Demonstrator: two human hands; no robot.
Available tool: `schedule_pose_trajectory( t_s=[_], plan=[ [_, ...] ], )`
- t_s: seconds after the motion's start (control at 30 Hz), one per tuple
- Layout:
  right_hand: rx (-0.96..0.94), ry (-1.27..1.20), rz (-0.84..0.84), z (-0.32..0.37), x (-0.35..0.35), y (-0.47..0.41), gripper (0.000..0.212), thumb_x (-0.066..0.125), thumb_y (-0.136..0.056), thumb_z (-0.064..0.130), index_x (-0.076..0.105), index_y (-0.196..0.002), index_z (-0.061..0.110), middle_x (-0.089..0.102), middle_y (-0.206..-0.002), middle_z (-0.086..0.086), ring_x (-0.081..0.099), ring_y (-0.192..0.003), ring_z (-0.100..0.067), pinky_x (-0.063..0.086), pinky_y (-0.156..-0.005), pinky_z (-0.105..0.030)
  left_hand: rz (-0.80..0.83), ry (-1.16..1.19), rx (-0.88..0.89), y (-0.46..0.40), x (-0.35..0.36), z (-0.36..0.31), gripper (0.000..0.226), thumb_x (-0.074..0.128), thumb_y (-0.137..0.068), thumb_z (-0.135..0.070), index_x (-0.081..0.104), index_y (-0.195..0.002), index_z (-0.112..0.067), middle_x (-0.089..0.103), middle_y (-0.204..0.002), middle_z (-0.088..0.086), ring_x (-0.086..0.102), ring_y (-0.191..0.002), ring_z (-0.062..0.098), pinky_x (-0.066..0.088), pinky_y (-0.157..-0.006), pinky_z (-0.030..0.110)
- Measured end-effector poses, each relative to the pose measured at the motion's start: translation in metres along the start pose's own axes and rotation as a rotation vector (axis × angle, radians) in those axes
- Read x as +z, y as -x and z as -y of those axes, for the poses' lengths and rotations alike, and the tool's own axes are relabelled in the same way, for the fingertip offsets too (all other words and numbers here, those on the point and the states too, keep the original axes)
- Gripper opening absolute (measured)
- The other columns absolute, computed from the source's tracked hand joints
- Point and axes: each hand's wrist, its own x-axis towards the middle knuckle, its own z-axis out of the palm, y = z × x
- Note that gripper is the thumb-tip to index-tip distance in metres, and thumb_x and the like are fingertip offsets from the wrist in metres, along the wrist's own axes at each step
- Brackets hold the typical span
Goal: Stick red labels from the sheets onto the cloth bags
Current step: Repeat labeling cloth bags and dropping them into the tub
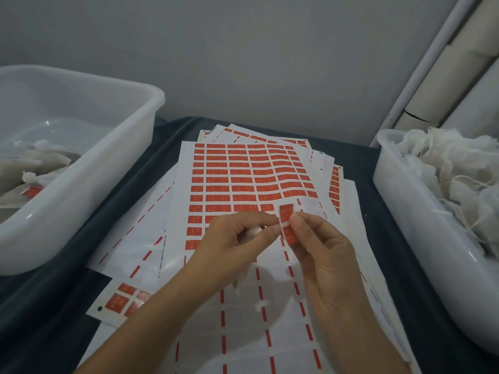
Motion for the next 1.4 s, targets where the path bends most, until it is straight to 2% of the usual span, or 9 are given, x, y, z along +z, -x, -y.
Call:
schedule_pose_trajectory(
  t_s=[0.1, 0.2, 0.33, 0.47, 0.53, 0.6, 0.93, 1.2, 1.4],
  plan=[
    [-0.030, 0.012, -0.029, -0.001, 0.002, 0.000, 0.024, 0.060, -0.052, 0.053, 0.068, -0.075, 0.054, 0.070, -0.082, 0.024, 0.067, -0.088, -0.003, 0.050, -0.083, -0.032, 0.010, 0.038, -0.001, 0.001, 0.000, -0.002, 0.011, 0.055, -0.077, -0.043, 0.060, -0.067, -0.042, 0.059, -0.062, -0.036, 0.056, -0.072, -0.016, 0.040, -0.058, -0.002],
    [-0.074, 0.035, -0.056, -0.003, 0.002, 0.001, 0.022, 0.060, -0.057, 0.049, 0.072, -0.073, 0.038, 0.070, -0.080, 0.023, 0.067, -0.085, -0.002, 0.051, -0.073, -0.022, -0.006, 0.010, 0.023, 0.001, 0.001, -0.003, 0.019, 0.051, -0.061, -0.058, 0.060, -0.066, -0.042, 0.059, -0.063, -0.035, 0.057, -0.073, -0.015, 0.039, -0.060, -0.003],
    [-0.114, 0.049, -0.055, -0.003, 0.002, 0.001, 0.019, 0.060, -0.064, 0.044, 0.071, -0.076, 0.035, 0.071, -0.082, 0.024, 0.068, -0.086, -0.002, 0.052, -0.068, -0.012, -0.037, -0.006, 0.012, 0.000, 0.002, -0.002, 0.007, 0.053, -0.063, -0.048, 0.059, -0.066, -0.045, 0.059, -0.064, -0.039, 0.056, -0.076, -0.016, 0.039, -0.062, -0.004],
    [-0.135, 0.092, -0.008, 0.003, 0.003, 0.002, 0.034, 0.050, -0.066, 0.060, 0.060, -0.098, 0.059, 0.064, -0.104, 0.032, 0.062, -0.101, 0.004, 0.047, -0.087, -0.019, -0.086, 0.166, -0.078, -0.002, -0.001, -0.003, 0.018, 0.062, -0.068, -0.040, 0.068, -0.052, -0.038, 0.065, -0.059, -0.021, 0.060, -0.066, -0.001, 0.044, -0.053, 0.003],
    [-0.103, 0.056, 0.026, 0.007, -0.001, -0.001, 0.048, 0.047, -0.068, 0.062, 0.051, -0.114, 0.051, 0.060, -0.113, 0.033, 0.060, -0.104, 0.005, 0.049, -0.083, -0.016, -0.092, 0.250, -0.131, -0.003, -0.006, -0.005, 0.013, 0.061, -0.056, -0.049, 0.071, -0.059, -0.041, 0.069, -0.068, -0.014, 0.062, -0.068, 0.012, 0.049, -0.056, 0.008],
    [-0.081, 0.052, 0.059, 0.012, -0.007, -0.006, 0.049, 0.051, -0.067, 0.056, 0.055, -0.112, 0.038, 0.064, -0.109, 0.028, 0.062, -0.099, 0.006, 0.051, -0.072, -0.011, -0.067, 0.300, -0.160, -0.004, -0.008, -0.005, 0.023, 0.061, -0.049, -0.053, 0.072, -0.064, -0.040, 0.071, -0.073, -0.011, 0.063, -0.069, 0.017, 0.051, -0.060, 0.014],
    [-0.106, 0.230, 0.179, 0.016, -0.018, -0.007, 0.016, 0.060, -0.064, 0.038, 0.066, -0.077, 0.029, 0.069, -0.071, 0.020, 0.065, -0.075, 0.001, 0.043, -0.059, 0.000, 0.020, 0.224, -0.128, -0.002, -0.009, -0.011, 0.017, 0.057, -0.051, -0.053, 0.069, -0.059, -0.044, 0.065, -0.060, -0.016, 0.059, -0.062, 0.002, 0.049, -0.058, 0.008],
    [-0.232, 0.477, 0.170, 0.011, -0.020, -0.010, 0.016, 0.050, -0.073, 0.044, 0.055, -0.083, 0.032, 0.060, -0.091, 0.026, 0.056, -0.094, 0.011, 0.040, -0.075, 0.003, 0.061, 0.068, -0.074, -0.003, -0.006, -0.009, 0.014, 0.059, -0.063, -0.045, 0.065, -0.051, -0.048, 0.063, -0.059, -0.025, 0.058, -0.070, -0.009, 0.040, -0.054, -0.001],
    [-0.289, 0.514, 0.152, 0.011, -0.019, -0.009, 0.010, 0.052, -0.074, 0.043, 0.055, -0.079, 0.035, 0.064, -0.078, 0.026, 0.057, -0.090, 0.011, 0.040, -0.071, 0.003, 0.013, 0.062, -0.088, -0.004, -0.006, -0.003, 0.031, 0.065, -0.078, -0.027, 0.065, -0.049, -0.039, 0.062, -0.056, -0.022, 0.058, -0.065, -0.007, 0.041, -0.052, 0.000]
  ],
)
